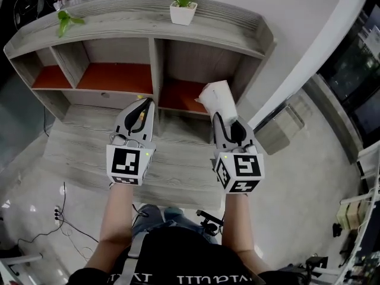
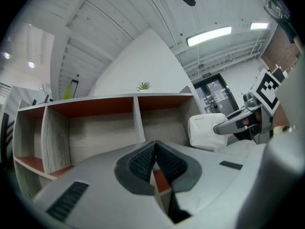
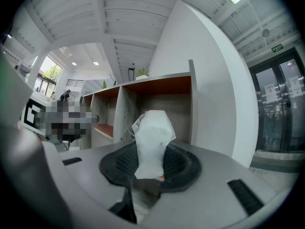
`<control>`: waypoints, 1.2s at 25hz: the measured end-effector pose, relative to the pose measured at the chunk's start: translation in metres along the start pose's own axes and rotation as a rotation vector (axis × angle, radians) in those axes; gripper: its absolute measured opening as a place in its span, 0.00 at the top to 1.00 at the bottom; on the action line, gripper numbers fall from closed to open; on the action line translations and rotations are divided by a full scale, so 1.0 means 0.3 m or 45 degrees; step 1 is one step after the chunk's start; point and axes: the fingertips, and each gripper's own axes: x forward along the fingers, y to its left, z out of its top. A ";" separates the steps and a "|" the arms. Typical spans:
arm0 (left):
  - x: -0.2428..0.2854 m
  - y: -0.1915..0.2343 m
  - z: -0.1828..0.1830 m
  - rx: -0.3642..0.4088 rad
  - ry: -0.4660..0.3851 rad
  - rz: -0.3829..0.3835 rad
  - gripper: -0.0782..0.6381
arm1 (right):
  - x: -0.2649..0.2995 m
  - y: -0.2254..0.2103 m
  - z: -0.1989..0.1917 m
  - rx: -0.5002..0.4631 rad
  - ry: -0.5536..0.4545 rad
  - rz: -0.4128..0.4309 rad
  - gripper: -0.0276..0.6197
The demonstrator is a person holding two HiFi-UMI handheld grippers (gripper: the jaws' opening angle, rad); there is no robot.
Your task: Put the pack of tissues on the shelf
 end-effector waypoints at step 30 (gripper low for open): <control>0.038 0.215 -0.058 -0.120 -0.051 -0.171 0.87 | 0.154 0.081 -0.106 1.227 -0.149 -0.055 0.78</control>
